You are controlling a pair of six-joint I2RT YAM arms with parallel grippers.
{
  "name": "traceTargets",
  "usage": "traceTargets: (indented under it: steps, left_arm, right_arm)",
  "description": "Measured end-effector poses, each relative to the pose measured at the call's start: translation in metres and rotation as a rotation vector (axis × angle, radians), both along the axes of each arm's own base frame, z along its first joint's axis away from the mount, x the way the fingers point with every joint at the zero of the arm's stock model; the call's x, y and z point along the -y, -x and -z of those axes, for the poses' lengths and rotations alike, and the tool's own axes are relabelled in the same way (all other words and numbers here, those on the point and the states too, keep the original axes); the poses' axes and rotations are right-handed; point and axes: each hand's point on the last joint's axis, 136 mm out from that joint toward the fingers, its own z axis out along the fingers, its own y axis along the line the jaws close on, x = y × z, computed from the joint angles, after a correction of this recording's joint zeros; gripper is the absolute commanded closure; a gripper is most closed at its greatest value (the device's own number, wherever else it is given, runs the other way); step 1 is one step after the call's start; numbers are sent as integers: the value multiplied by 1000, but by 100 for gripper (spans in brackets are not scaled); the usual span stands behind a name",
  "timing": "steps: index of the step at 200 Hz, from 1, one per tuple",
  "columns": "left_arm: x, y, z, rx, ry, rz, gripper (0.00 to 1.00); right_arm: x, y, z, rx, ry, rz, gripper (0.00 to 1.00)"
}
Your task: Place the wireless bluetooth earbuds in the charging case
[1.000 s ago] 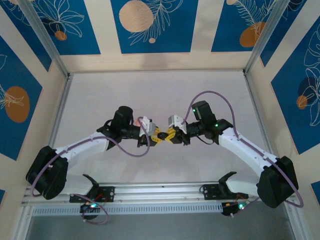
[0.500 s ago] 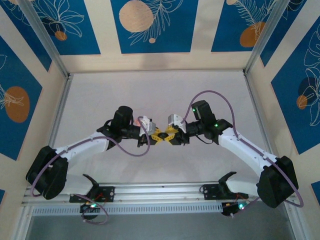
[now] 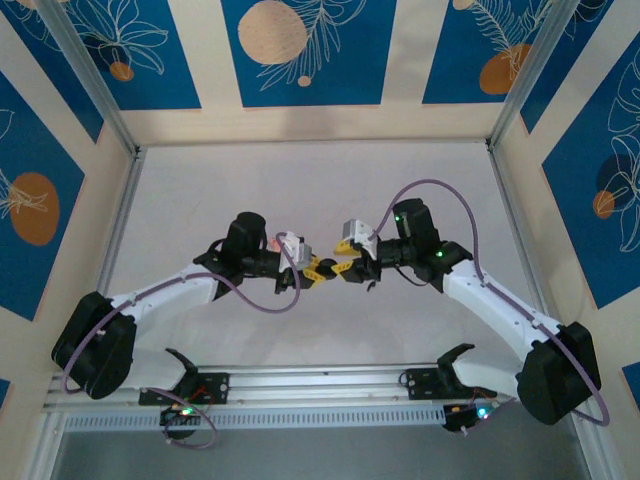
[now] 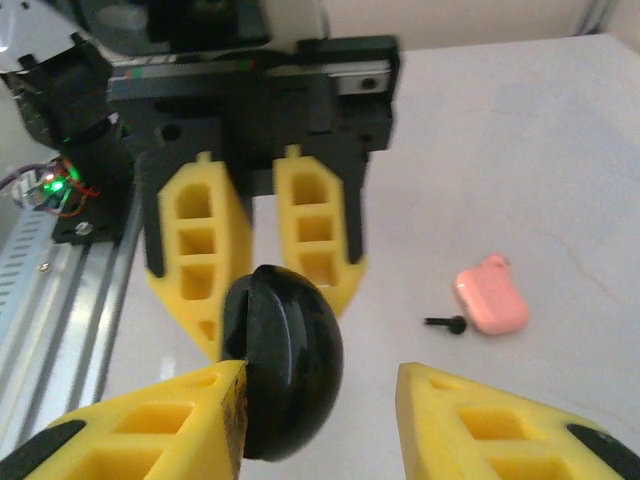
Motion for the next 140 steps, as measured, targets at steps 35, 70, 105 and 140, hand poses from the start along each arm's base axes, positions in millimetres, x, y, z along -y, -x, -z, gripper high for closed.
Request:
traceTargets:
  steps: [35, 70, 105, 140]
  left_arm:
    - [0, -1, 0, -1, -1, -4, 81]
    - [1, -1, -2, -3, 12, -10, 81]
    - [1, -1, -1, -10, 26, -15, 81]
    - [0, -2, 1, -22, 31, -30, 81]
  right_arm:
    - [6, -9, -2, -3, -9, 39, 57]
    - [6, -10, -4, -11, -20, 50, 57]
    - [8, -9, -6, -18, -31, 63, 57]
    - [9, -11, -10, -22, -44, 78, 57]
